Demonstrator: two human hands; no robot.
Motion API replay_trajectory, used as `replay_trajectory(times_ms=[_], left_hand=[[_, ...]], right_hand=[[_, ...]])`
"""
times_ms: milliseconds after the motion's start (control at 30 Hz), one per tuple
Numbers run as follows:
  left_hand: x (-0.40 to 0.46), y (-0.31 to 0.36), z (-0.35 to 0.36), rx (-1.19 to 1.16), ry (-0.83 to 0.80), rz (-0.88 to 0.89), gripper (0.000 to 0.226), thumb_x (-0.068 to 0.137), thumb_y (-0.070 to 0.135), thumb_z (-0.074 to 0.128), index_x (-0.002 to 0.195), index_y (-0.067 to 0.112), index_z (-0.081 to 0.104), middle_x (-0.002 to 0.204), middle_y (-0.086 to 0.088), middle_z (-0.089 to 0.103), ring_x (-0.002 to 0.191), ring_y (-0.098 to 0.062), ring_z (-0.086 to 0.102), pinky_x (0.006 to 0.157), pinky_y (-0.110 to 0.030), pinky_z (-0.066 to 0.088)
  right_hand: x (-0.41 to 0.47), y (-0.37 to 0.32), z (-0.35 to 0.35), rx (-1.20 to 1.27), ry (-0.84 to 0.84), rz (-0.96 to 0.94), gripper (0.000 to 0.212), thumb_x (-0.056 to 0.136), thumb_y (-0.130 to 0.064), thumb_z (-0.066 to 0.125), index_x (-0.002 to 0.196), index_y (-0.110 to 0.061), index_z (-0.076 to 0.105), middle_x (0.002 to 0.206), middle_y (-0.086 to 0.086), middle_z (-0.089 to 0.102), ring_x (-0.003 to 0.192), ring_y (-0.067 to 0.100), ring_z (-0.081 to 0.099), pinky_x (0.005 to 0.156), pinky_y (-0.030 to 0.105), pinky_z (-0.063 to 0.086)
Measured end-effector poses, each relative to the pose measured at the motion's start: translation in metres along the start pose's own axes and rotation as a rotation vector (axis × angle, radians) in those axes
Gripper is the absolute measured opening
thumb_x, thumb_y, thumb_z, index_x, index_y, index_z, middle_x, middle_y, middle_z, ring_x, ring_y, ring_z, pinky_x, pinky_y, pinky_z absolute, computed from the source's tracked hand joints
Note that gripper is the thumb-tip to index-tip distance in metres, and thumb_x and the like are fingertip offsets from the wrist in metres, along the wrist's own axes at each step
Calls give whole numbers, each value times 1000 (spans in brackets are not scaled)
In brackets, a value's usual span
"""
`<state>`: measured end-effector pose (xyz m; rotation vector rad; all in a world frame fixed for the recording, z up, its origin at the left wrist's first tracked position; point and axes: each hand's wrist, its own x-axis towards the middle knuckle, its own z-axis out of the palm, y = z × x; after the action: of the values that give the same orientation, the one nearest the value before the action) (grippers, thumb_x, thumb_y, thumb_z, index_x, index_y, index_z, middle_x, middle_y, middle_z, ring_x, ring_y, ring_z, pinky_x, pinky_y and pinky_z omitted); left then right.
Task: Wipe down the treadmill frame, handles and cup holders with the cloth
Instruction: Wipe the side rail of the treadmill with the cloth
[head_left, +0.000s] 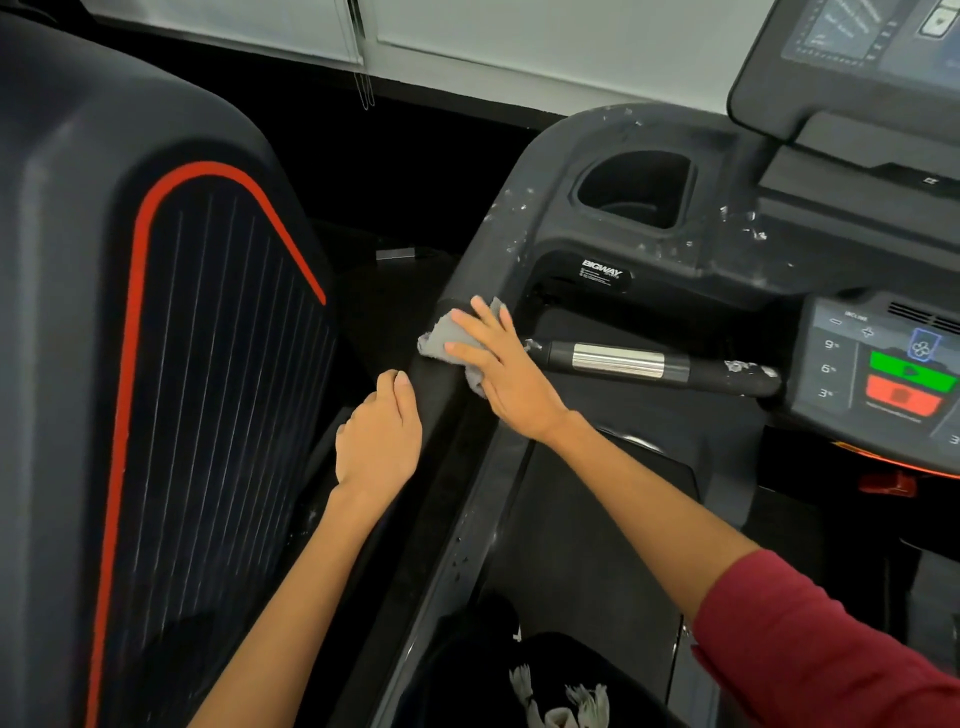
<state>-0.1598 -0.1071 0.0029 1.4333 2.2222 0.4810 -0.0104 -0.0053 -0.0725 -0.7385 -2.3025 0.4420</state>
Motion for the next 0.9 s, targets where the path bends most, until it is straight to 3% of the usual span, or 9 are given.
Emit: replay_trajectory(times_ms=[167, 267, 300, 333, 400, 500, 600, 733, 900], left_hand=[[8, 3, 2, -19, -9, 11, 43, 102, 38, 19, 126, 14, 45, 98, -10, 64, 90, -30, 60, 85, -44, 44], [10, 6, 3, -14, -8, 22, 45, 102, 39, 20, 131, 13, 43, 105, -12, 63, 93, -29, 60, 82, -40, 41], [11, 7, 3, -12, -13, 21, 46, 102, 39, 20, 133, 13, 42, 107, -12, 62, 95, -29, 59, 81, -38, 39], [11, 7, 3, -11, -18, 17, 47, 102, 40, 19, 134, 13, 41, 110, -13, 62, 97, -30, 59, 82, -38, 38], [11, 7, 3, -9, -23, 12, 49, 101, 41, 19, 136, 14, 39, 115, -13, 61, 101, -31, 58, 85, -40, 40], [10, 5, 4, -28, -22, 17, 50, 100, 44, 19, 135, 15, 39, 114, -14, 62, 99, -32, 60, 87, -45, 45], [11, 5, 3, -48, -26, 19, 49, 100, 44, 19, 135, 15, 39, 112, -13, 63, 96, -30, 61, 84, -44, 46], [10, 4, 2, -30, -51, 23, 50, 101, 42, 19, 138, 14, 37, 120, -13, 59, 103, -29, 59, 85, -40, 41], [10, 4, 1, -17, -54, 37, 51, 101, 42, 19, 140, 12, 35, 127, -13, 56, 110, -31, 56, 89, -41, 42]], right_hand=[[24, -2, -15, 253, 104, 417, 41, 98, -9, 27, 139, -12, 36, 154, 21, 24, 147, 35, 7, 120, 53, -2], [42, -18, -24, 507, 210, 693, 43, 102, -5, 26, 144, 5, 24, 145, 33, 31, 134, 24, 27, 116, 17, 14], [46, -24, -23, 539, 222, 737, 43, 104, -11, 29, 144, 4, 25, 141, 31, 36, 127, 25, 36, 114, 16, 15], [47, -28, -18, 561, 207, 759, 45, 105, -23, 32, 145, -3, 29, 142, 18, 40, 130, 19, 38, 116, 26, 13], [43, -33, -3, 539, 188, 743, 41, 105, -32, 34, 141, -13, 40, 149, -2, 31, 143, 16, 18, 117, 43, 3], [27, -51, 10, 449, 180, 638, 30, 103, -20, 41, 129, -12, 53, 157, 0, 26, 148, 11, -9, 120, 45, -7], [13, -58, 9, 345, 115, 422, 22, 100, -14, 46, 115, -12, 62, 148, 3, 42, 149, 17, 0, 120, 50, -5], [13, -23, -14, 166, -44, 201, 29, 101, -6, 40, 124, -11, 58, 145, 7, 43, 149, 25, 9, 120, 49, -4], [43, 7, -25, 25, -54, 228, 36, 100, -2, 35, 130, -12, 53, 142, 9, 45, 148, 32, 9, 119, 45, -7]])
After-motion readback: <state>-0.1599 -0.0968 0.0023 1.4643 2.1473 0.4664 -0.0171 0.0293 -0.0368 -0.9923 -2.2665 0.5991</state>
